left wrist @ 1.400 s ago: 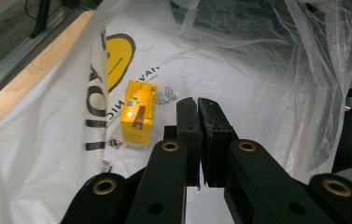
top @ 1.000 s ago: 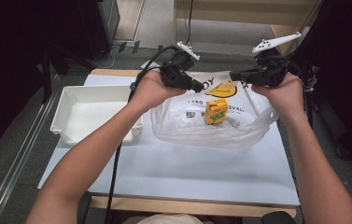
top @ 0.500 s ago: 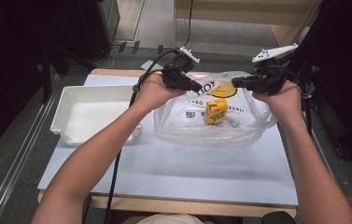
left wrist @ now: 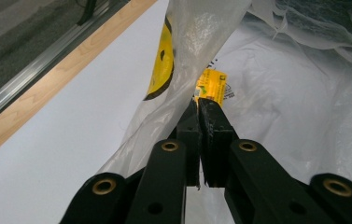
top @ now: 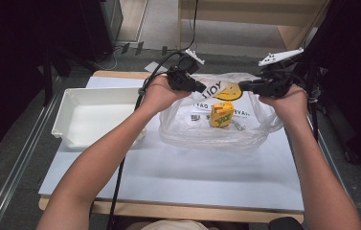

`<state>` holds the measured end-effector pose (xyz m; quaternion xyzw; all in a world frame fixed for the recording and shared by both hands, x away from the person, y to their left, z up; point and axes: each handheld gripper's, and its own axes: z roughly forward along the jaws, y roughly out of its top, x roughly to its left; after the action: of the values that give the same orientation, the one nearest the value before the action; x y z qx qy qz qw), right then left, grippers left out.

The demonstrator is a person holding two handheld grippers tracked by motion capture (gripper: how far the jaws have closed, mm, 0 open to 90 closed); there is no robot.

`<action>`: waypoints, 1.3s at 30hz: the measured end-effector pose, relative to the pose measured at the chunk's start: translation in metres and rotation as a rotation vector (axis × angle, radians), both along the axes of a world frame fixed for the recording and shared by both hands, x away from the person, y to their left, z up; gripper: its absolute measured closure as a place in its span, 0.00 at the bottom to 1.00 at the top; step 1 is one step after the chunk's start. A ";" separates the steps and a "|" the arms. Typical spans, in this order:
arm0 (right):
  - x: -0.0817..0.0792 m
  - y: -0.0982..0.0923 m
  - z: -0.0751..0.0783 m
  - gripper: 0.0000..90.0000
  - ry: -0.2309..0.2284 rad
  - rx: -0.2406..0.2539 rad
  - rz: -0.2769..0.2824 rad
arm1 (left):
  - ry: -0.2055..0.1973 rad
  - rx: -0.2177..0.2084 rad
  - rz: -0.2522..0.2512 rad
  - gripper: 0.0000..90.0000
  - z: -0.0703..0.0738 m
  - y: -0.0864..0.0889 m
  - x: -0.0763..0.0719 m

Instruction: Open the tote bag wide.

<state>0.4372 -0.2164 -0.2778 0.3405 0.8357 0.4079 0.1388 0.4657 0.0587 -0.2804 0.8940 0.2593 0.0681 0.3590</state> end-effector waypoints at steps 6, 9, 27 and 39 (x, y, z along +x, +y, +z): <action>0.006 -0.003 -0.010 1.00 0.006 0.005 -0.016 | 0.000 -0.012 0.021 0.98 -0.003 0.003 0.006; 0.008 -0.005 -0.014 1.00 0.008 0.021 -0.028 | 0.001 -0.019 0.027 0.98 -0.005 0.004 0.008; 0.016 0.002 -0.043 0.98 0.002 0.030 -0.070 | -0.023 -0.022 0.089 0.99 -0.025 0.003 0.016; 0.024 0.003 -0.061 0.99 0.009 0.040 -0.106 | -0.005 -0.042 0.121 0.99 -0.048 0.004 0.027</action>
<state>0.4612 -0.2133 -0.3389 0.3889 0.8087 0.4152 0.1494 0.4922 0.0624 -0.3284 0.8688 0.3134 0.0866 0.3734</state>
